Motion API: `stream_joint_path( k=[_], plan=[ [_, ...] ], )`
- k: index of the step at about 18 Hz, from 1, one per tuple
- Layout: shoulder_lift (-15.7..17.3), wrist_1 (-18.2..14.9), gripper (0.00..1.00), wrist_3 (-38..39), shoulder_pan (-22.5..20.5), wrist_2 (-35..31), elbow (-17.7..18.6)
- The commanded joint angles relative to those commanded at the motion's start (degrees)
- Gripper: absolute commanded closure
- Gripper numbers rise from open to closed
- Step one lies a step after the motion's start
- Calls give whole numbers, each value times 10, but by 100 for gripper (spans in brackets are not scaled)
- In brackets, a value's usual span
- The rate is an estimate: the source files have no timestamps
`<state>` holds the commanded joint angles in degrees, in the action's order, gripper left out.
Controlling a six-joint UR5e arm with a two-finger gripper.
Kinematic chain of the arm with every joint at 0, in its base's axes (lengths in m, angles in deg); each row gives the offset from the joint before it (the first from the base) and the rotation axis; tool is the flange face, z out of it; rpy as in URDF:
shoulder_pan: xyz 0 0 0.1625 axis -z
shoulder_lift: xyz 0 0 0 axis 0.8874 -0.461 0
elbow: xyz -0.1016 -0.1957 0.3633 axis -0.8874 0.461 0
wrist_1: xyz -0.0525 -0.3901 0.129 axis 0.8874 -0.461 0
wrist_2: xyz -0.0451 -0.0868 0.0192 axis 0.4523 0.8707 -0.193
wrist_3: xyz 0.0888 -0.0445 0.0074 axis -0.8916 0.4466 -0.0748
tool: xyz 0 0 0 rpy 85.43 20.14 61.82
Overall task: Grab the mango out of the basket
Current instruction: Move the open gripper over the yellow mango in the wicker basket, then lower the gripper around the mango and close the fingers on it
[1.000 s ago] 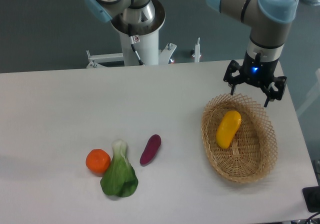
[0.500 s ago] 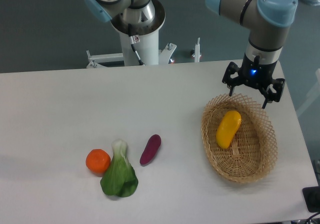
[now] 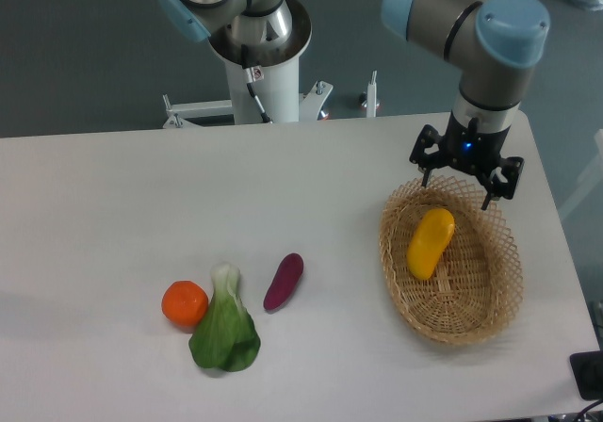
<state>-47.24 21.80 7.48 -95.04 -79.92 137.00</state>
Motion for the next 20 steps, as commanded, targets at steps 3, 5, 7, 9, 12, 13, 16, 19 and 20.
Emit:
stream_joint_path(
  k=[3,5,7,9,12,13,16,19,20],
  plan=[
    [-8,10,0,1,-4,3,8],
    [-27,24,0,3,-4,4,7],
    [-43,44,0,6,-4,2,7],
    [-61,73,0,1,-4,0,8],
    [-66,93,0,-2,-13,0,17],
    [-68,93,0,-2,-13,0,17],
    [-79,125,0,-2,-12,-1,29],
    [-77,148,0,-1,-9,0,68],
    [-77,147,0,1,-9,0,64]
  ],
)
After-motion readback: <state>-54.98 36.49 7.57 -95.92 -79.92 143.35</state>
